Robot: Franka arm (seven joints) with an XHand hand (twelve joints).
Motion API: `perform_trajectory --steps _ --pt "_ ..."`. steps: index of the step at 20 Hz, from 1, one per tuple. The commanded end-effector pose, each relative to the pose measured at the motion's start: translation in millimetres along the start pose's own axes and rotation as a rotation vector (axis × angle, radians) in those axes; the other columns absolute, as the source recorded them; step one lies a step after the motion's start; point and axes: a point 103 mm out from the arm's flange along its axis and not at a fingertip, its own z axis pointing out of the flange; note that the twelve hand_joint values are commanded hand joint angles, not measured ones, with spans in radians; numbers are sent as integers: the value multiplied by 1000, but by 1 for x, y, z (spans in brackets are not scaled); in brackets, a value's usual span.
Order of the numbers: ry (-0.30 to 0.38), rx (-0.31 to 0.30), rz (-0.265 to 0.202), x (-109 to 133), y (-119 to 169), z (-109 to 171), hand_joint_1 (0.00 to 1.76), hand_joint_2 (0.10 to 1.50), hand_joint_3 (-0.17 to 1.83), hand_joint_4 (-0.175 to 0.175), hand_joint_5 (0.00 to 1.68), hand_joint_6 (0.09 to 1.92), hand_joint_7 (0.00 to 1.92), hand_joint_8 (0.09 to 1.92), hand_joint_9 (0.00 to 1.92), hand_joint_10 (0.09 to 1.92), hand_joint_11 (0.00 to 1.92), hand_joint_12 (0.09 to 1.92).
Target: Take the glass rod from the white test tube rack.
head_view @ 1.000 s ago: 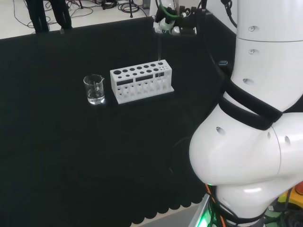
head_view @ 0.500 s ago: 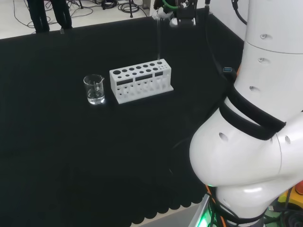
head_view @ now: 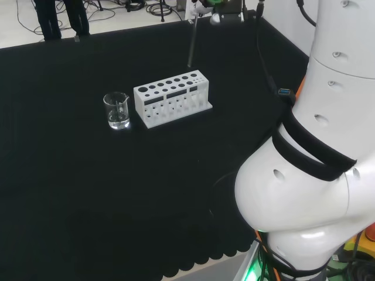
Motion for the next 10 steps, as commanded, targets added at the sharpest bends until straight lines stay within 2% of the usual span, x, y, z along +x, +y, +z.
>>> perform_trajectory --steps 1,10 --pt "-20 35 10 5 -20 -12 1229 1052 -175 -175 1346 412 1498 959 1768 565 1775 624" --pt "-20 24 -11 10 -36 -26 1230 1050 -175 -175 1350 406 1503 959 1773 566 1780 632"
